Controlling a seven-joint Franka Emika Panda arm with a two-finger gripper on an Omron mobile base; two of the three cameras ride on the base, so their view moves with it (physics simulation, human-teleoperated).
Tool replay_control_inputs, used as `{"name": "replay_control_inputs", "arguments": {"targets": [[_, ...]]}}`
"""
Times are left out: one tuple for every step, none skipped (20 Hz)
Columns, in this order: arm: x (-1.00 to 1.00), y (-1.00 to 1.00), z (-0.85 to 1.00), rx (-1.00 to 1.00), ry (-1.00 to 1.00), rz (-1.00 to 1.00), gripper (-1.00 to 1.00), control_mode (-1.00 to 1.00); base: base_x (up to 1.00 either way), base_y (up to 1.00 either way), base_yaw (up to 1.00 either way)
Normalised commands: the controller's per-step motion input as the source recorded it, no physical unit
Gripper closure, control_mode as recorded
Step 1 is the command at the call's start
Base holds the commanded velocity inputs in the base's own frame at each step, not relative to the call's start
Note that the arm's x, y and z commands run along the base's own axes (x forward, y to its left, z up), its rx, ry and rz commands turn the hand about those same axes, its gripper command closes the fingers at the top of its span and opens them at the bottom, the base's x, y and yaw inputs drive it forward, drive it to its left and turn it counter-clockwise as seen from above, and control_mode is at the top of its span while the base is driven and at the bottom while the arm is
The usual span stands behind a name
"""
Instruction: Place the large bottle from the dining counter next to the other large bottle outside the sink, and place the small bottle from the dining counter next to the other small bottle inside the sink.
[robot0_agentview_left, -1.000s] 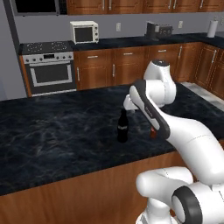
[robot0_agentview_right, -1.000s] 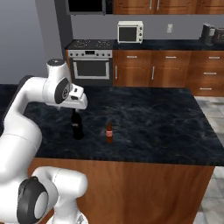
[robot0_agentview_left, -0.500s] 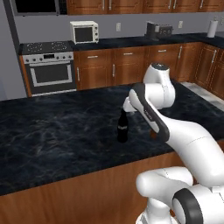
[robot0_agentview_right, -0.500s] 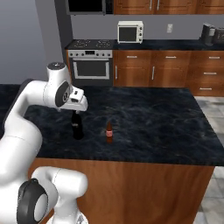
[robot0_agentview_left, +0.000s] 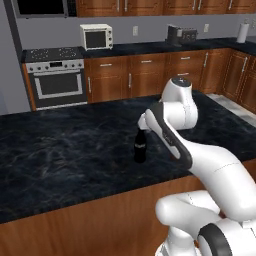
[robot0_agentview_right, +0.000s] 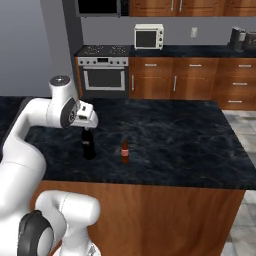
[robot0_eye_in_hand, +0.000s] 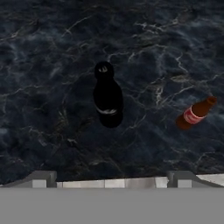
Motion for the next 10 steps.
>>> {"name": "replay_control_inputs", "arguments": {"targets": [[0.01,0.11,-0.22,0.00,-0.09,0.00,-1.00,-1.00,0.00,0.00,0.00],[0.00,0.07,-0.20,0.00,-0.11,0.00,-1.00,-1.00,0.00,0.00,0.00],[0.05,0.05,-0.21,0.00,-0.10,0.00,-1.00,-1.00,0.00,0.00,0.00],[0.08,0.04,-0.23,0.00,-0.08,0.00,-1.00,-1.00,0.00,0.00,0.00],[0.11,0.03,-0.26,0.00,-0.07,0.00,-1.00,-1.00,0.00,0.00,0.00],[0.16,0.01,-0.27,0.00,-0.05,0.00,-1.00,-1.00,0.00,0.00,0.00],[0.17,0.02,-0.28,0.00,-0.05,0.00,-1.00,-1.00,0.00,0.00,0.00],[0.16,0.04,-0.26,0.00,-0.05,0.00,-1.00,-1.00,0.00,0.00,0.00],[0.16,0.03,-0.21,0.00,-0.05,0.00,-1.00,-1.00,0.00,0.00,0.00],[0.21,0.01,-0.18,0.00,-0.05,0.00,-1.00,-1.00,0.00,0.00,0.00]]}}
